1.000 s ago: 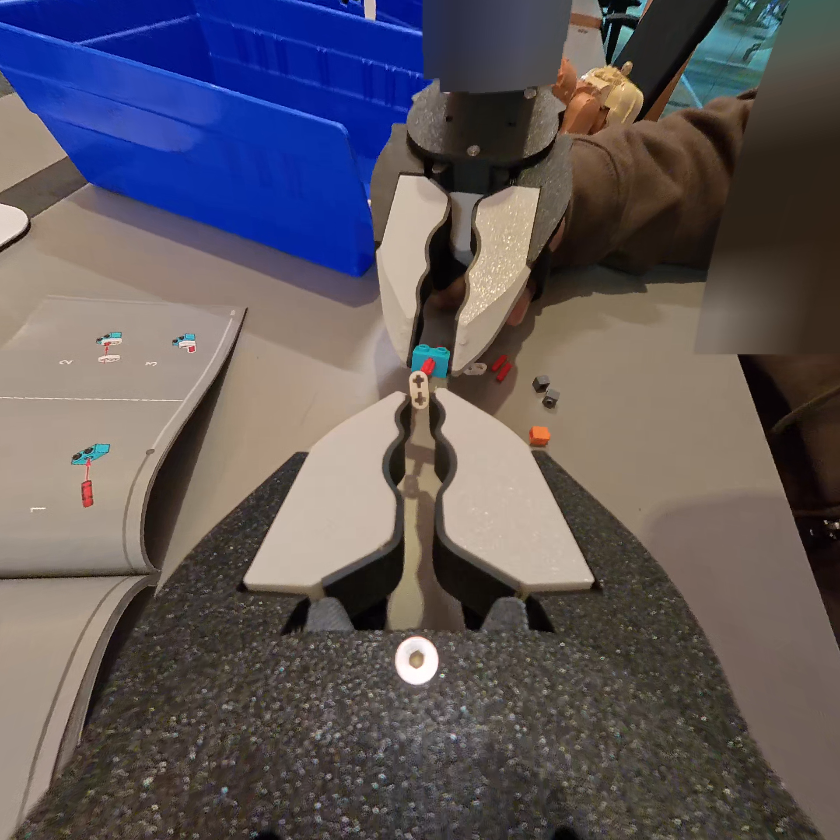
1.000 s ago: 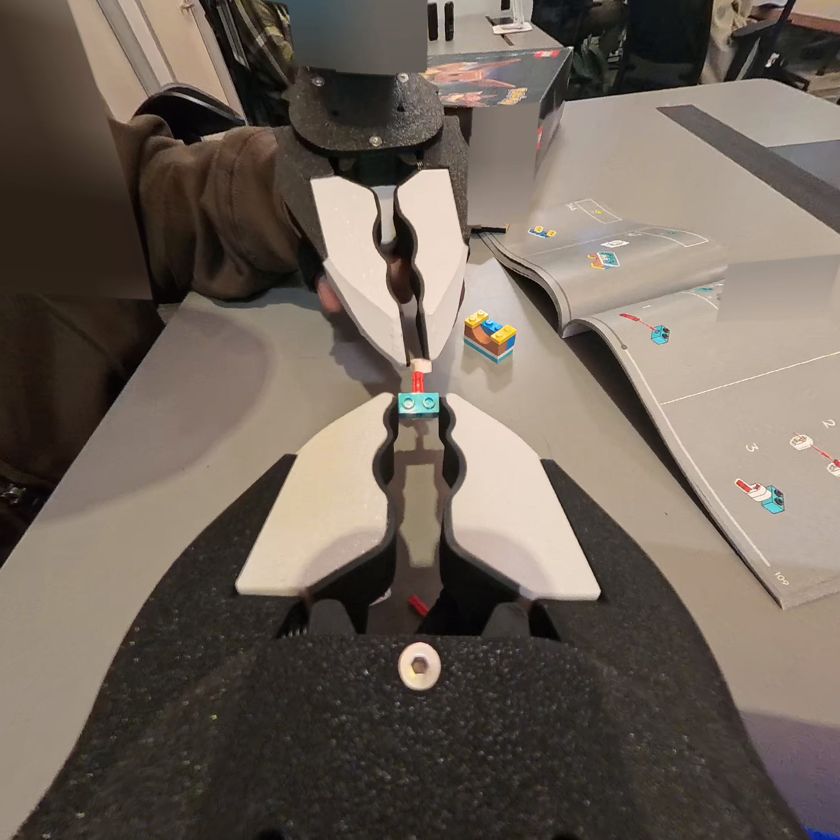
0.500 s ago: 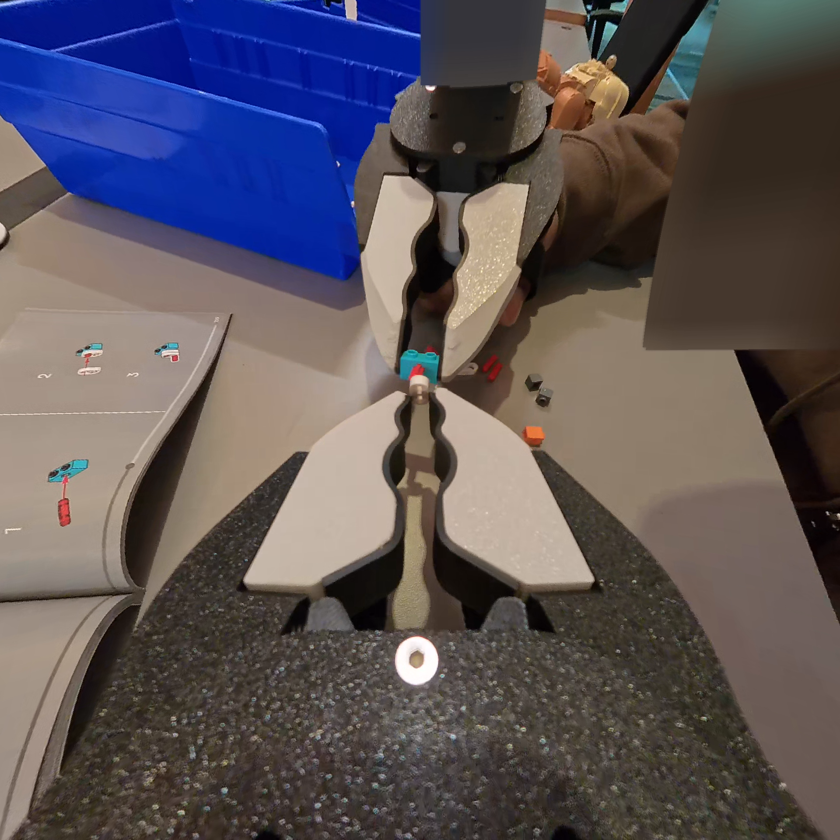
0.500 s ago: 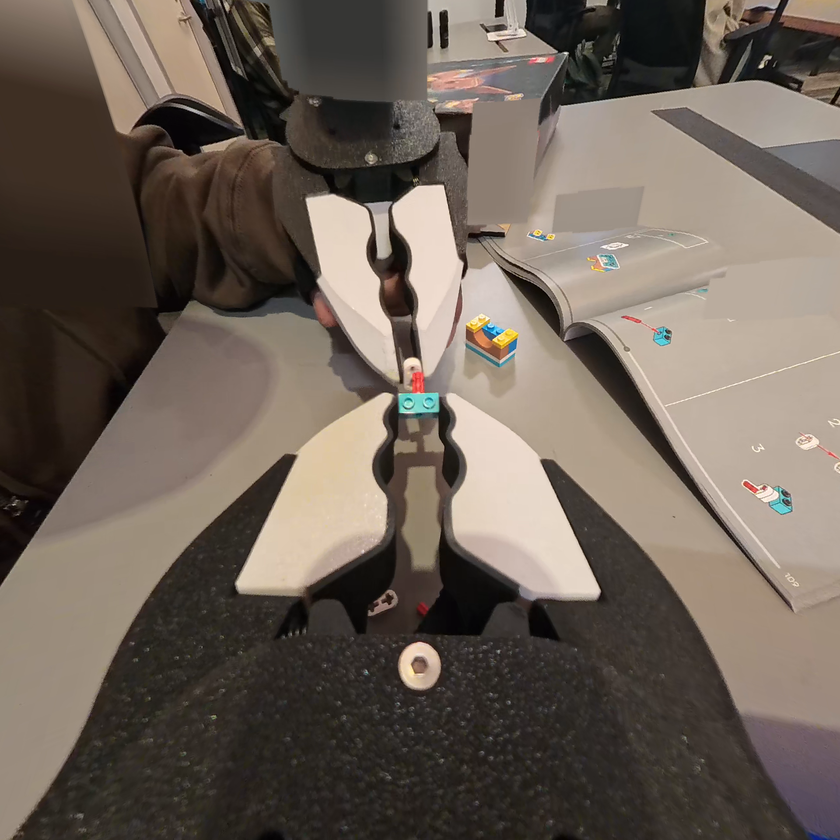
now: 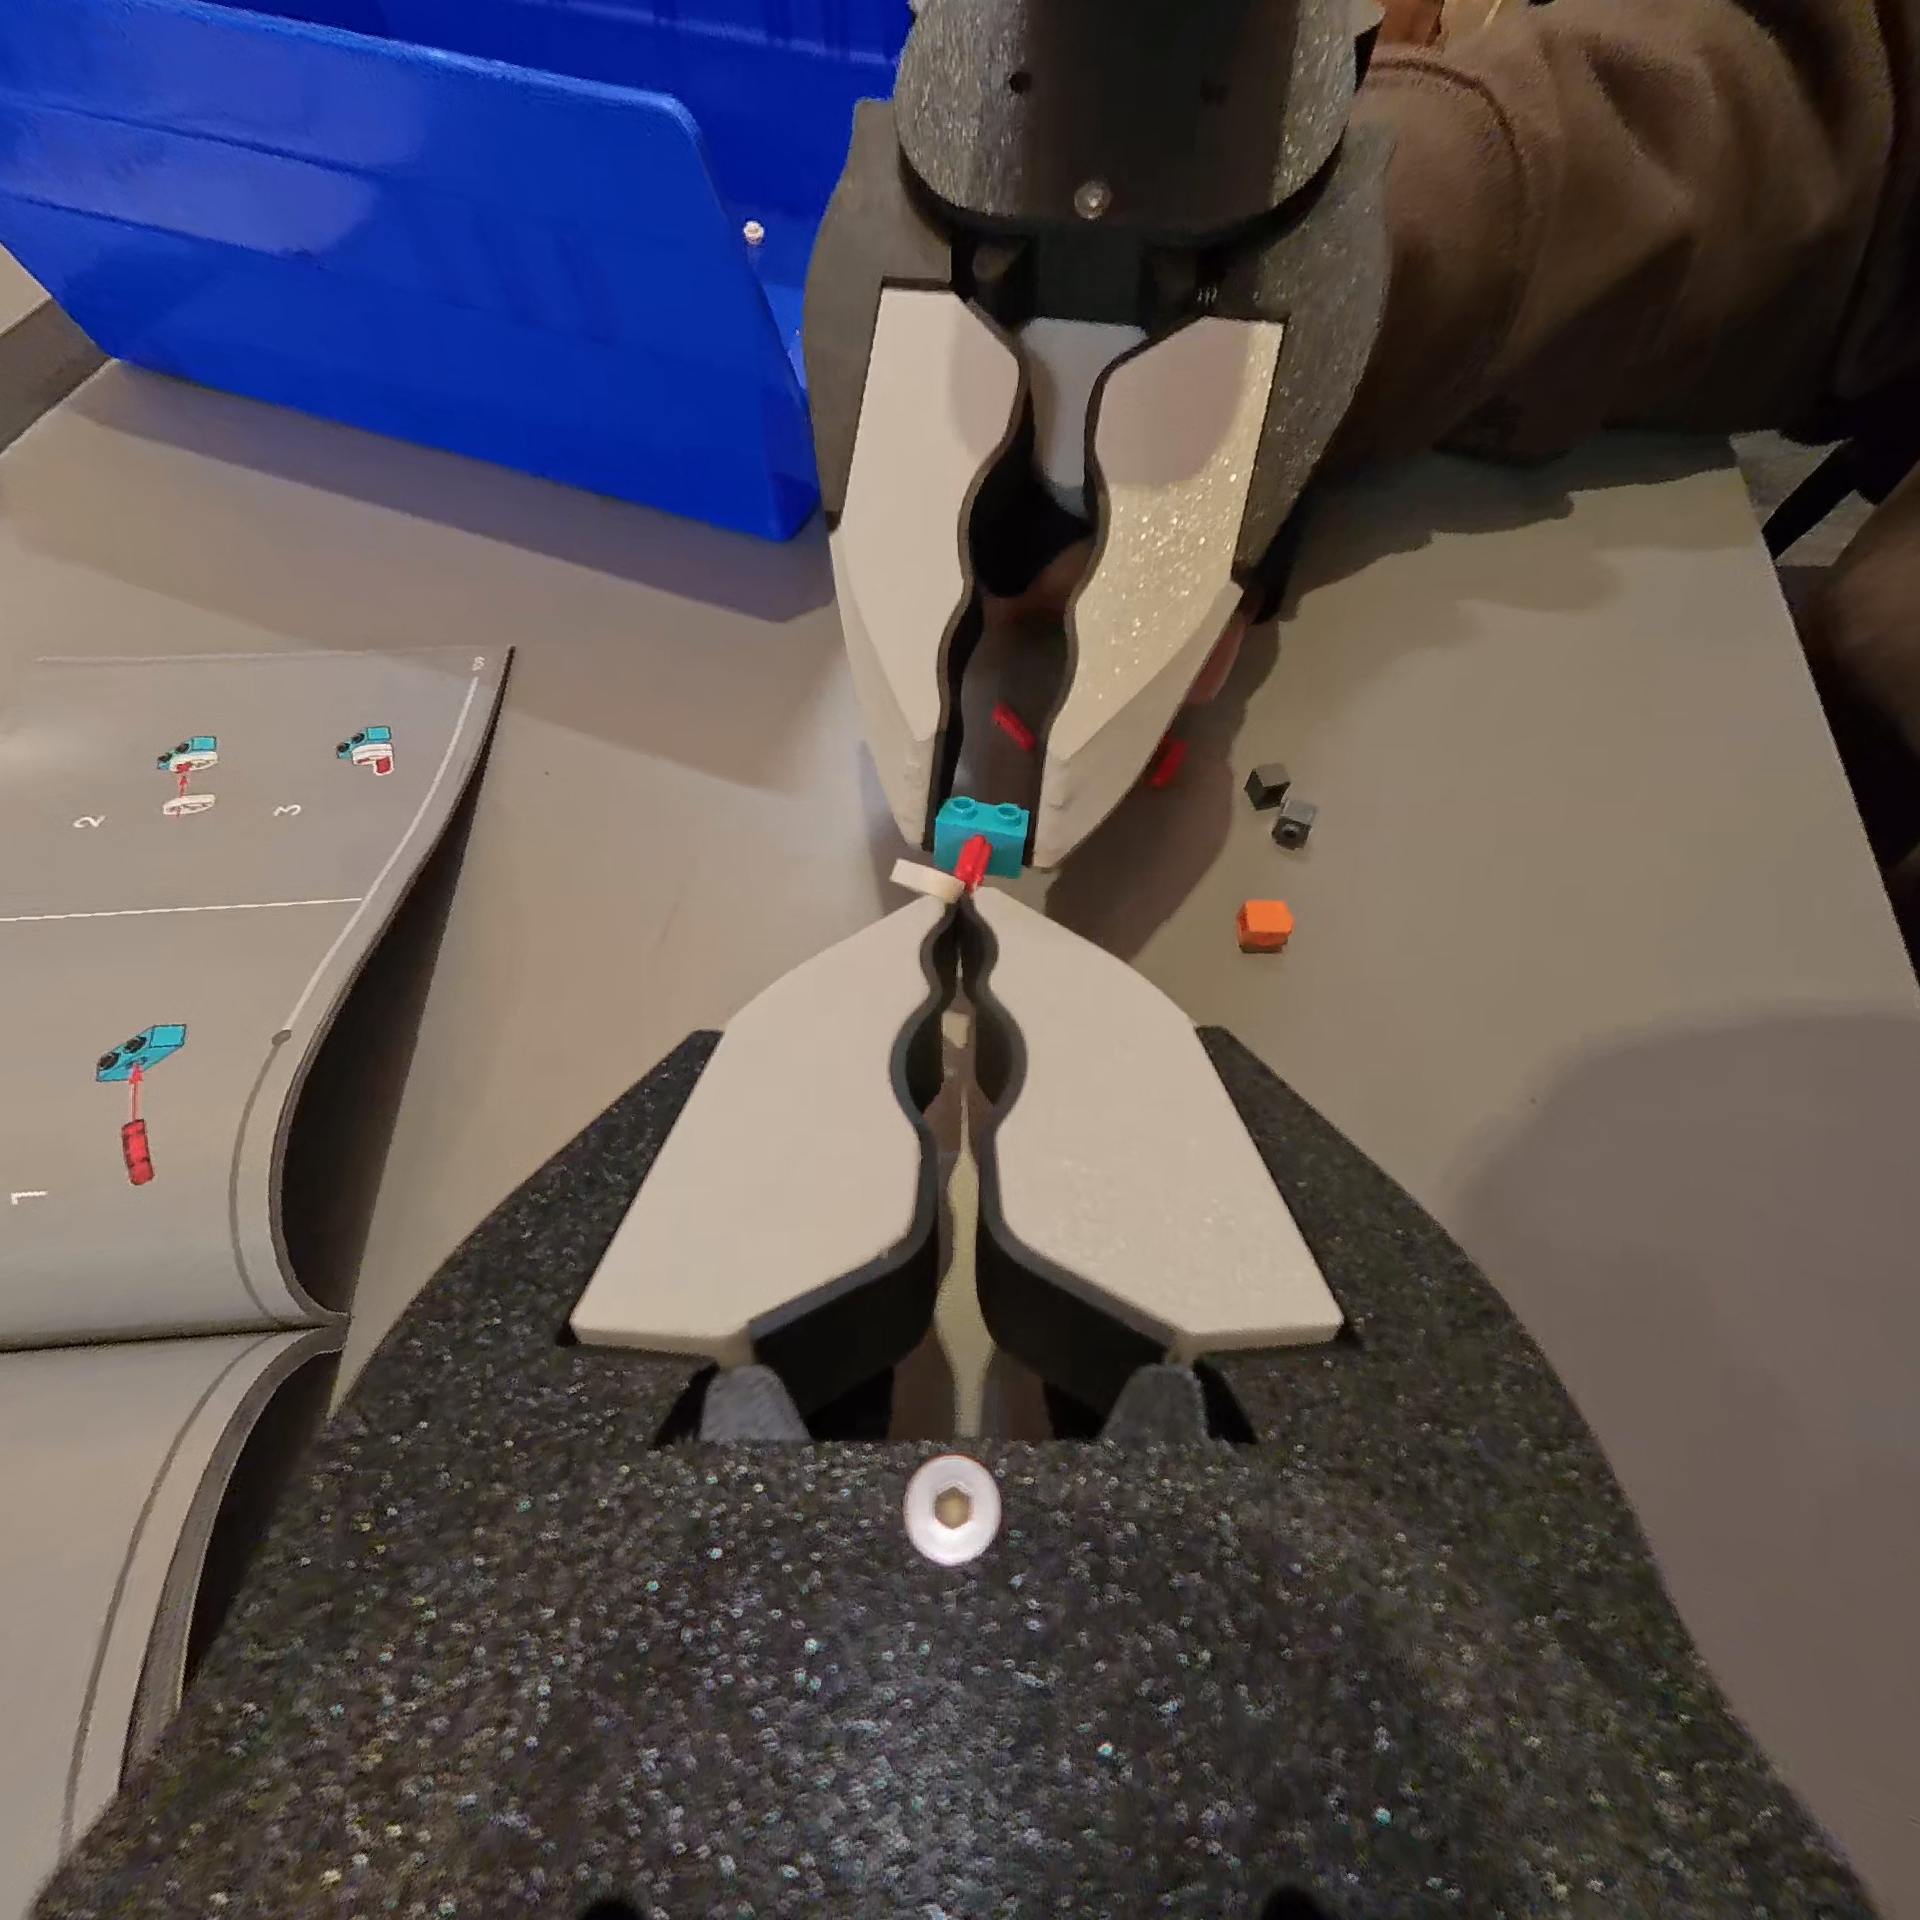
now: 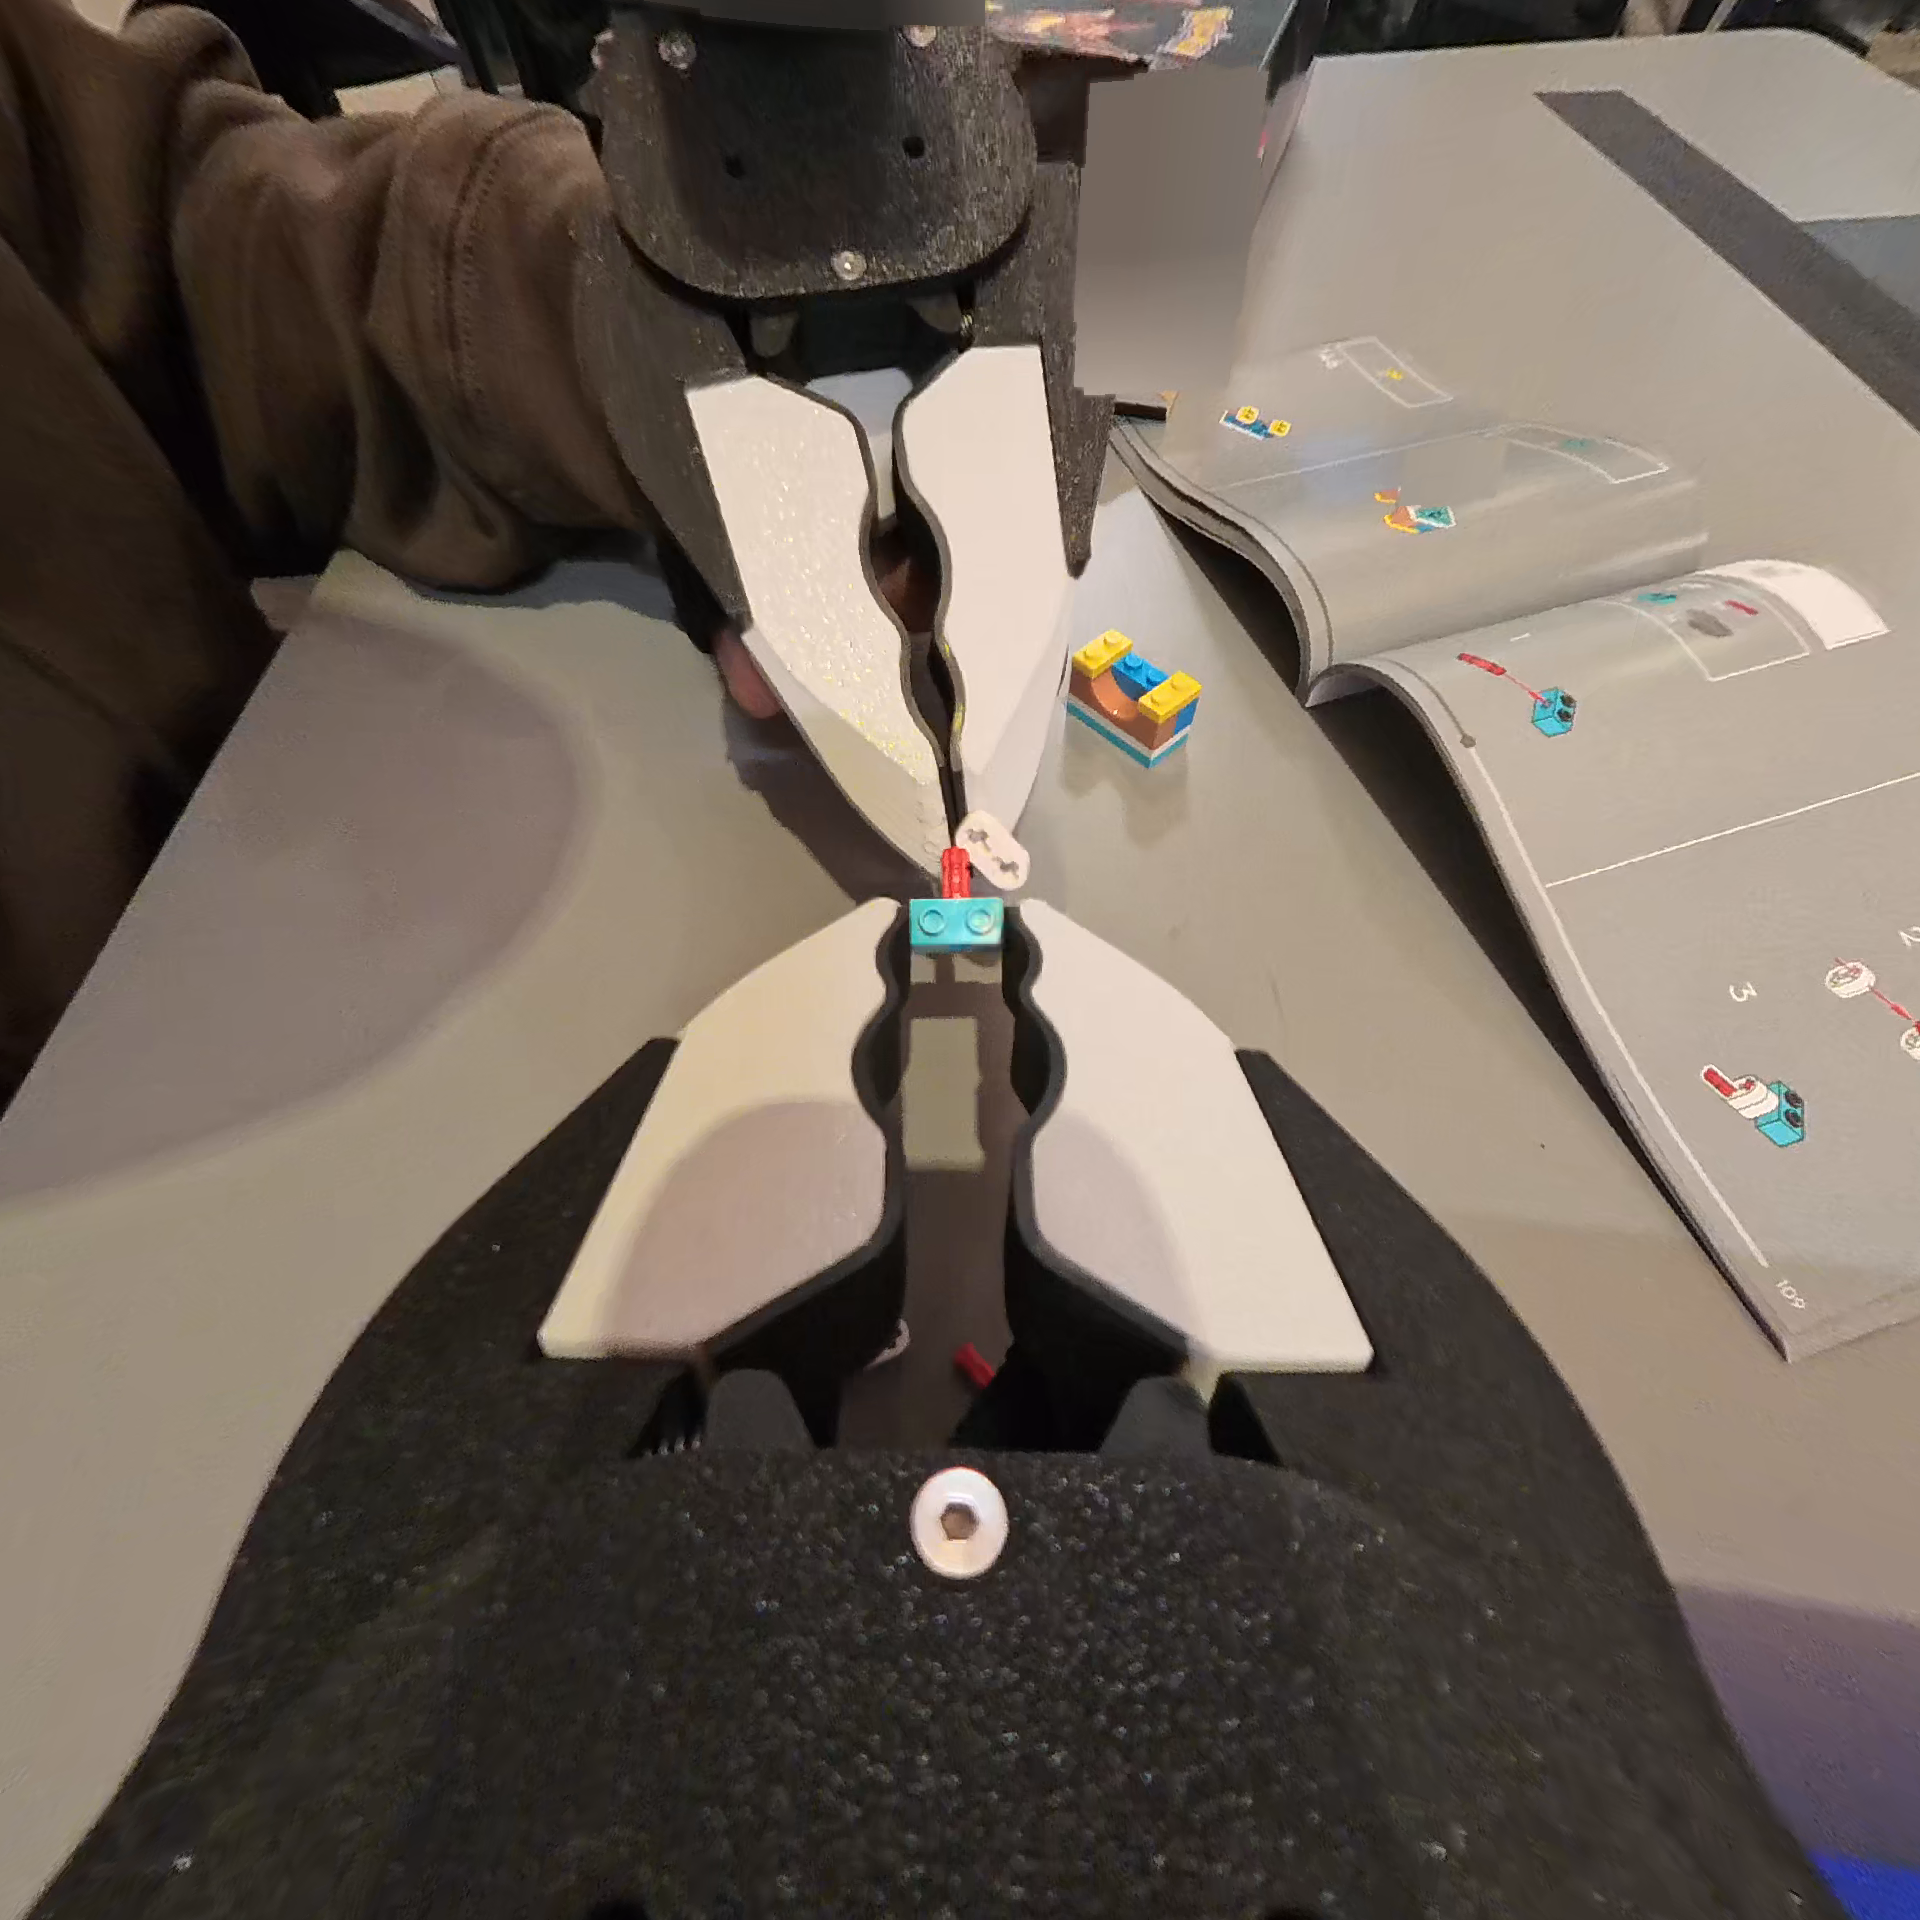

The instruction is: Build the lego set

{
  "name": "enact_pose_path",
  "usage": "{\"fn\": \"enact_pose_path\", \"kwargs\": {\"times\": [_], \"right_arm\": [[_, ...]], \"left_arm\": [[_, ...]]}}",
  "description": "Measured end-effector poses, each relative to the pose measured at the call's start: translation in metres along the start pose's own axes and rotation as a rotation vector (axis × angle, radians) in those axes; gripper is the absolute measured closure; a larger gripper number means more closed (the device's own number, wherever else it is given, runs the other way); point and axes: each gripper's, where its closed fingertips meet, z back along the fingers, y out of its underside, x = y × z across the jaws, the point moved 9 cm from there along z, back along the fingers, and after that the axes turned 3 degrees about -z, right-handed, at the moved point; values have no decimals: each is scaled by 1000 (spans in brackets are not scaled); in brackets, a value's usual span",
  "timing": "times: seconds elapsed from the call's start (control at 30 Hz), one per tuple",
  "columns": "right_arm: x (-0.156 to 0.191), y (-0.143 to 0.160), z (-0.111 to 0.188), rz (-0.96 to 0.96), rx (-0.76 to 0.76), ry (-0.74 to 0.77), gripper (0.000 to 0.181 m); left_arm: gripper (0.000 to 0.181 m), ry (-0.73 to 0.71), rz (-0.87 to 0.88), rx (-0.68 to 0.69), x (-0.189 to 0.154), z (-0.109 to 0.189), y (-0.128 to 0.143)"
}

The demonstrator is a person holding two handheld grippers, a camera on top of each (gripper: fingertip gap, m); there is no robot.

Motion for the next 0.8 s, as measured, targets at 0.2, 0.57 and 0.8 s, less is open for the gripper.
{"fn": "enact_pose_path", "kwargs": {"times": [0.2, 0.57, 0.8], "right_arm": [[1, 2, -2, 37, 55, 39, 165], [-8, 16, 10, 5, 301, 170, 165], [-3, 22, 19, -31, 362, 161, 165]], "left_arm": [[181, 10, -20, 47, -3, -4, 3], [181, -81, -29, 135, 3, -3, 7], [181, -69, -26, 140, 0, -5, 7]]}}
